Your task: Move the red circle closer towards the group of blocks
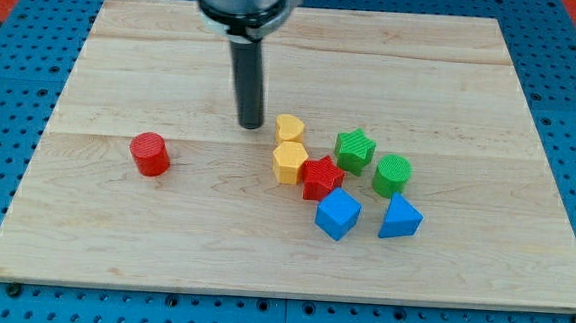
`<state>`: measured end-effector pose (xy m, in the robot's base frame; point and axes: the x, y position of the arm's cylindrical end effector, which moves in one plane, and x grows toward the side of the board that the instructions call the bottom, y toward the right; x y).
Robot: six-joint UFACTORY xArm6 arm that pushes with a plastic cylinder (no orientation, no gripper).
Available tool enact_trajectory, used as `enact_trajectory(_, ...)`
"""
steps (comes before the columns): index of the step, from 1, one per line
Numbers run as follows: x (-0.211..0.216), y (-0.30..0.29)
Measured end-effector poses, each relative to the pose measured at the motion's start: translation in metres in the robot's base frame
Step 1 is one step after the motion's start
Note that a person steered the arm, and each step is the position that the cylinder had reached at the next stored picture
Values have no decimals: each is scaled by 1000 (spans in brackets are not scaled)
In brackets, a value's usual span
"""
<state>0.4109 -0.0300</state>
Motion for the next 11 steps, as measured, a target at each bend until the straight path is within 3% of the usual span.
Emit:
enact_trajectory(1, 33, 49)
enact_trajectory(3, -16, -123)
enact_trajectory(4, 37, -170)
enact_trajectory(5, 95, -160)
enact_trajectory(6, 82, -155)
enact_trajectory(7, 38, -226)
enact_trajectory(8, 37, -123)
enact_trajectory(9, 79, -55)
enact_trajectory(10, 69, -137)
enact_trajectory(11, 100, -85)
